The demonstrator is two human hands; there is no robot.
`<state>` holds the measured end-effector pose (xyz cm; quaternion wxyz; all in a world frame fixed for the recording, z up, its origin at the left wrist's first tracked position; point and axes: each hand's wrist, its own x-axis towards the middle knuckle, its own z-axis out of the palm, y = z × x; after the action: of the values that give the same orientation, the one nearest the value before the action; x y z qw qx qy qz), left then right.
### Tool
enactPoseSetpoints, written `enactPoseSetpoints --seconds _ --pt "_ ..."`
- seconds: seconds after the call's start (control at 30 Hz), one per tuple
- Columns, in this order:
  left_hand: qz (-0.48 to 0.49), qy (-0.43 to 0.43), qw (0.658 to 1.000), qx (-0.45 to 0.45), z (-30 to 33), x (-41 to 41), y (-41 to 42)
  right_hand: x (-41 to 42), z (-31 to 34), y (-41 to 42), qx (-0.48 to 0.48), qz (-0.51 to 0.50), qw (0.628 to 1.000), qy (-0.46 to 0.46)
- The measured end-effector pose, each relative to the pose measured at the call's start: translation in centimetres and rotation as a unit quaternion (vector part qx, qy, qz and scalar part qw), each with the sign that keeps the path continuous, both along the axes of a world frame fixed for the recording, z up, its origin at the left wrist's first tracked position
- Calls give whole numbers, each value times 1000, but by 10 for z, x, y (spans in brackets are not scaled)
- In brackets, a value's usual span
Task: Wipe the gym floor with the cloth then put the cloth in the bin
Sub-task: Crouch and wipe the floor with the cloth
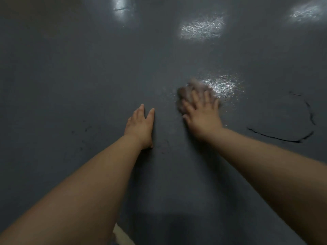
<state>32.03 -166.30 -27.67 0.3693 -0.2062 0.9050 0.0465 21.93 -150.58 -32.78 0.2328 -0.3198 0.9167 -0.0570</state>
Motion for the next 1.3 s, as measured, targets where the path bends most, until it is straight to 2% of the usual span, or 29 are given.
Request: enactPoseSetpoints --seconds 0.1,0.17,0.27,0.4,0.53,0.63,0.7,0.83,0.93,1.1,1.17,1.23,1.3 --pt "11 -1 1000 -14 -2 2 -9 70 -9 -10 -65 198 978 2" --pt "26 -6 1000 -17 -4 4 -16 88 -9 -1 -56 304 951 14" --pt "47 -43 998 -20 -6 9 -28 62 -14 11 -43 365 930 18" --pt "79 -55 995 22 -8 17 -39 5 -9 0 -9 269 962 43" --pt "70 -35 996 36 -9 20 -45 -39 -3 -31 20 102 993 64" --pt "54 -41 997 38 -11 19 -46 -42 1 -66 41 36 998 23" --pt "47 -45 997 43 -12 19 -47 -31 3 -83 43 42 998 2" --pt "28 -37 998 50 -11 21 -51 16 7 -90 21 153 988 -6" --pt "29 -18 998 52 -11 24 -53 57 4 -70 -32 215 976 10" --pt "37 8 997 70 -8 26 -55 85 -9 -9 -18 319 947 25" --pt "50 10 996 76 -9 26 -54 71 -14 3 -17 299 954 30" --pt "70 12 994 83 -11 26 -54 40 -17 6 17 201 978 46" --pt "78 8 993 90 -12 26 -54 11 -13 -1 -6 82 995 58"
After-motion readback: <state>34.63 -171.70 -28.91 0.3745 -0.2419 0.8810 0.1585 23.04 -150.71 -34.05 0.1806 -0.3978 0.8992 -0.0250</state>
